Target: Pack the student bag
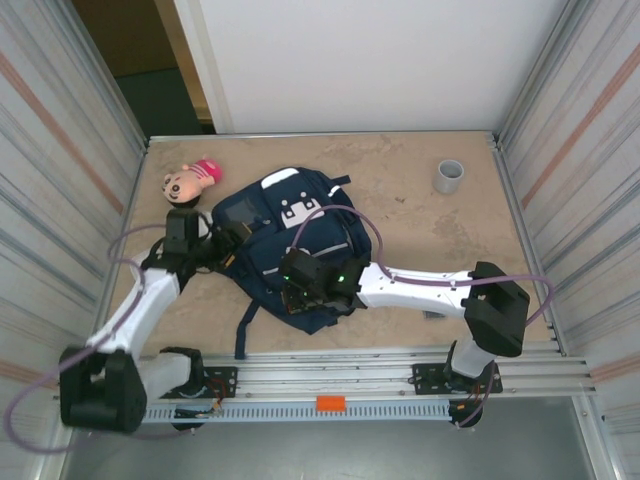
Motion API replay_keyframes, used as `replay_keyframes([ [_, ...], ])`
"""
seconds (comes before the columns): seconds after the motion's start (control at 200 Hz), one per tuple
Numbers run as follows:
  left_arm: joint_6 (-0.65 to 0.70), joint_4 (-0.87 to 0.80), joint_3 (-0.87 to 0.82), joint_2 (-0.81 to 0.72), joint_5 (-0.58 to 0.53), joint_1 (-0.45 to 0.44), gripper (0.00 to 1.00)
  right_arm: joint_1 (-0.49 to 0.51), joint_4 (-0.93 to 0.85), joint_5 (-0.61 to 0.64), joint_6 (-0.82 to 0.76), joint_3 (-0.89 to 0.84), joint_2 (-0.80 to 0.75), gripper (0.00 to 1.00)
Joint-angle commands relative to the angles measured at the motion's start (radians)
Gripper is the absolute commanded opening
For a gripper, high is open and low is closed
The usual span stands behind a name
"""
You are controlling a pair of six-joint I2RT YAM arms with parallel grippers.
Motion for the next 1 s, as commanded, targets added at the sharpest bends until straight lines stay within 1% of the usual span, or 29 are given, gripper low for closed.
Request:
replay_keyframes([
  [0.0, -0.184, -0.158, -0.092, -0.194, 0.011, -0.06, 0.69, -0.015, 0.062, -0.025, -0.004, 0.028, 0.017, 0.0],
  [0.095, -0.326, -0.14, -0.178, -0.314, -0.016, -0.136, 0.66, -0.016, 0.068, -0.035, -0.008, 0.023, 0.015, 0.0],
  [0.205, -0.443, -0.043, -0.236, -0.342, -0.042, -0.222, 0.63, -0.014, 0.084, -0.051, -0.016, 0.018, 0.017, 0.0],
  [0.291, -0.463, -0.003, -0.234, -0.304, -0.063, -0.279, 0.62, -0.012, 0.088, -0.059, -0.023, 0.019, 0.021, 0.0],
  [0.391, -0.462, 0.046, -0.219, -0.231, -0.064, -0.315, 0.6, -0.011, 0.091, -0.06, -0.026, 0.02, 0.019, 0.0],
  [0.456, -0.454, 0.063, -0.212, -0.191, -0.068, -0.317, 0.54, -0.009, 0.093, -0.061, -0.027, 0.016, 0.014, 0.0],
  [0.481, -0.446, 0.059, -0.205, -0.182, -0.078, -0.316, 0.48, -0.008, 0.092, -0.06, -0.029, 0.012, 0.01, 0.0],
  [0.496, -0.438, 0.052, -0.199, -0.175, -0.086, -0.315, 0.45, -0.009, 0.09, -0.06, -0.029, 0.011, 0.007, 0.0],
  [0.586, -0.345, -0.015, -0.143, -0.144, -0.12, -0.297, 0.2, -0.008, 0.06, -0.044, -0.028, -0.007, -0.014, 0.0],
  [0.626, -0.274, -0.076, -0.102, -0.122, -0.117, -0.273, 0.11, -0.008, 0.035, -0.033, -0.021, -0.019, -0.029, 0.0],
  [0.682, -0.149, -0.16, -0.043, -0.084, -0.094, -0.223, 0.01, -0.009, -0.004, -0.011, -0.011, -0.039, -0.047, 0.0],
  [0.757, 0.013, -0.265, 0.029, -0.036, -0.064, -0.154, 0.0, -0.014, -0.048, 0.017, 0.003, -0.077, -0.082, 0.0],
  [0.847, 0.164, -0.342, 0.084, -0.006, -0.028, -0.075, 0.0, -0.039, -0.078, 0.022, 0.01, -0.125, -0.125, 0.0],
  [0.992, 0.33, -0.424, 0.144, 0.016, 0.008, 0.007, 0.0, -0.102, -0.113, 0.028, -0.014, -0.161, -0.184, 0.0],
])
